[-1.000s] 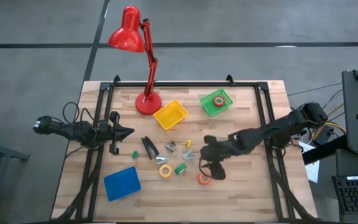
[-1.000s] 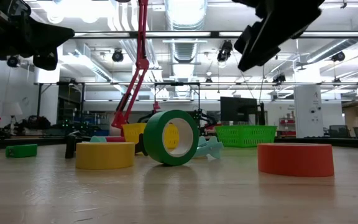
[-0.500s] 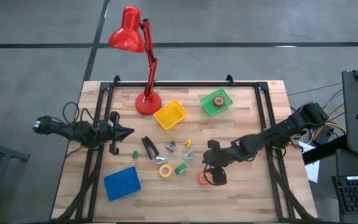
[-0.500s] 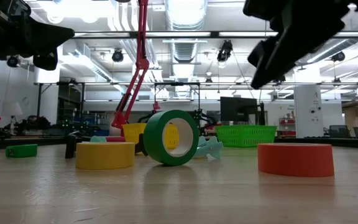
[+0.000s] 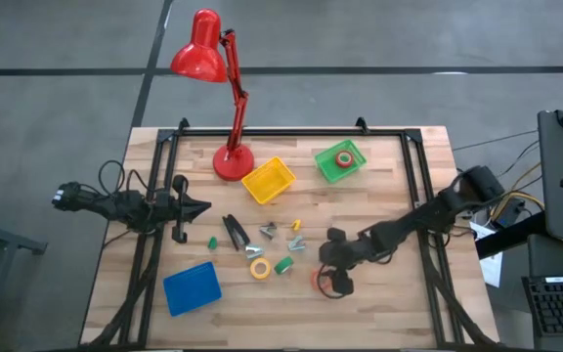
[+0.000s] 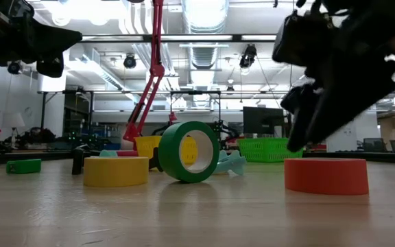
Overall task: Pick and place Stapler, Stapler remover, tape
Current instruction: Put the orange tape into the green bin
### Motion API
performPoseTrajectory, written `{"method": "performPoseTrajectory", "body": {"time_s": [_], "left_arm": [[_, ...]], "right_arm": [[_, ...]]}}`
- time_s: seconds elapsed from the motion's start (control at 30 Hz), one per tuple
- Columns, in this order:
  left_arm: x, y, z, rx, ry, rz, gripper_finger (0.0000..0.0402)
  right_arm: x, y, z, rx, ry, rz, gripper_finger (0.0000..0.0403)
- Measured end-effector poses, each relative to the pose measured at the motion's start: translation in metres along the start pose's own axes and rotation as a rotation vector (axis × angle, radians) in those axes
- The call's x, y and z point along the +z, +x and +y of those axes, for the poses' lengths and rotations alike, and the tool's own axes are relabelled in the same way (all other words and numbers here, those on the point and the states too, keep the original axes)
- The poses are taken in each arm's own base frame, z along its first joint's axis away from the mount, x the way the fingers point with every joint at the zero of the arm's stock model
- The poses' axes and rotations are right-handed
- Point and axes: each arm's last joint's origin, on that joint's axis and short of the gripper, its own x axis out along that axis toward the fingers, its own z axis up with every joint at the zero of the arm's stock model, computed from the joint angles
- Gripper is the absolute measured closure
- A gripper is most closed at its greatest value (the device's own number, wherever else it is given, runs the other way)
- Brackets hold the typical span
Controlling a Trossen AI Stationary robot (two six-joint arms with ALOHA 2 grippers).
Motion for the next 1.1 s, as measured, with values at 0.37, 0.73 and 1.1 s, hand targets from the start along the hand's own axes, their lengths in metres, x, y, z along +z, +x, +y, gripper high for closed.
{"method": "performPoseTrajectory", "body": {"time_s": [0.37, 0.73, 1.1], "left_arm": [[-0.001, 0.0, 0.0, 0.0, 0.004, 0.009, 0.0394], [-0.002, 0.0, 0.0, -0.001, 0.009, 0.023, 0.0394], [-0.002, 0.0, 0.0, -0.001, 0.009, 0.024, 0.0394]], "right_arm": [[-0.002, 0.015, 0.003, -0.011, -0.021, 0.057, 0.0218], [-0.003, 0.016, 0.002, -0.025, -0.046, 0.056, 0.0271], [-0.002, 0.015, 0.002, -0.024, -0.077, 0.051, 0.0345]]}}
